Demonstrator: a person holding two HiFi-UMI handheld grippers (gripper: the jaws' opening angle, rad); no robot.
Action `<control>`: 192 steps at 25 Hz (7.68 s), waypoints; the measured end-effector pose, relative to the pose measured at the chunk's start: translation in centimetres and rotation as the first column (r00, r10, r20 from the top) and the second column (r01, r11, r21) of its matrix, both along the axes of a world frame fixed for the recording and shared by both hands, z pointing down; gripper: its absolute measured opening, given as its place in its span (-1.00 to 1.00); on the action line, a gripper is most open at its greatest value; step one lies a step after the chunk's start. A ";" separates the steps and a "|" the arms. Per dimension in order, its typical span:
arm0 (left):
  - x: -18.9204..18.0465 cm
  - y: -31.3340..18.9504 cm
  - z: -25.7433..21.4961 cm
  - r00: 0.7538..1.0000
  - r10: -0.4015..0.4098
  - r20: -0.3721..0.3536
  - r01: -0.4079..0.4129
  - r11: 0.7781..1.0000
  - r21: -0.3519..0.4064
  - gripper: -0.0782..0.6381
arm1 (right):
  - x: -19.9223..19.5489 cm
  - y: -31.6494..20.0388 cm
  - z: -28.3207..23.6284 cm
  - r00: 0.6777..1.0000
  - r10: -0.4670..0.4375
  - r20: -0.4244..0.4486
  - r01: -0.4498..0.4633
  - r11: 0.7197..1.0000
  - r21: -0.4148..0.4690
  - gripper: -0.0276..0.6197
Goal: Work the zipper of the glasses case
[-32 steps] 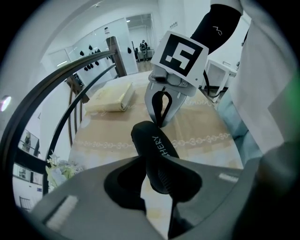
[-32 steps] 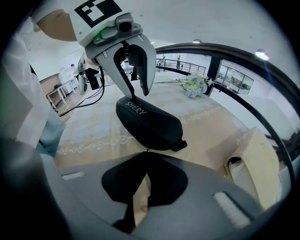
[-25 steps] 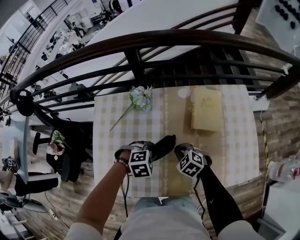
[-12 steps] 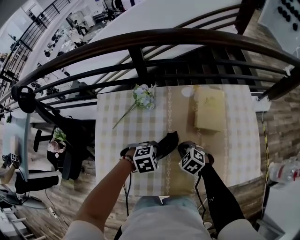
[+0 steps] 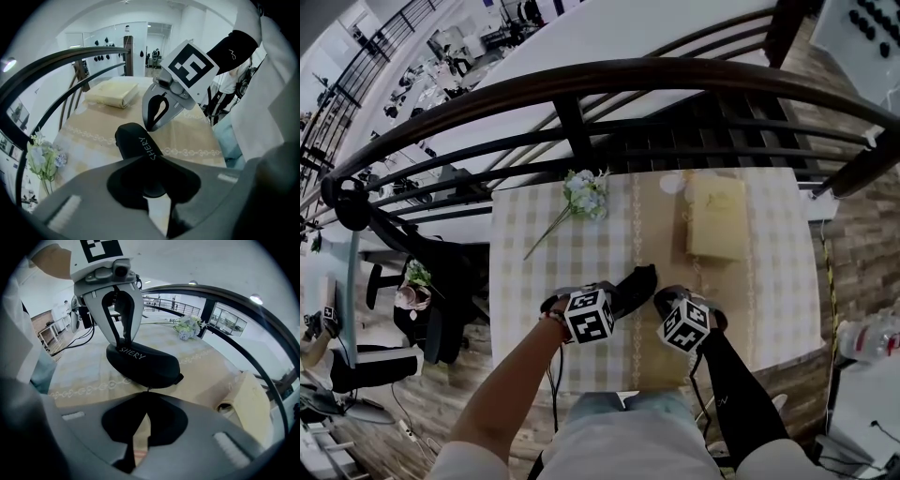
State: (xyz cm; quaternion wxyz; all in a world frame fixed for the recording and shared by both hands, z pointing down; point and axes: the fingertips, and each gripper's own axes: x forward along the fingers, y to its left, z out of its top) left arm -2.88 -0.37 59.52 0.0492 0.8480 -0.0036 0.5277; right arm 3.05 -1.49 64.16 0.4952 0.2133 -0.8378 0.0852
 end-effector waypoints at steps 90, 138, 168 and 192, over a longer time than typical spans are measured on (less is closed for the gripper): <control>-0.2 -0.1 -0.5 0.997 0.005 -0.075 -0.007 1.000 -0.023 -0.61 | -6.8 5.0 -0.5 0.994 -0.016 0.104 0.017 1.000 -0.006 -0.82; 2.0 -0.6 0.5 0.997 0.082 0.001 -0.082 0.995 0.048 -0.76 | -1.6 3.5 0.0 0.997 -0.062 0.045 0.062 0.998 0.016 -0.82; 2.1 -0.3 0.5 0.993 0.122 0.012 -0.122 0.991 0.050 -0.76 | -3.0 7.2 -0.2 0.997 -0.044 0.064 0.047 0.998 -0.050 -0.82; 1.6 0.0 0.4 0.698 0.673 0.244 -0.716 0.663 0.218 0.10 | -5.0 8.1 -0.1 0.994 -0.064 0.092 0.069 0.996 -0.060 -0.82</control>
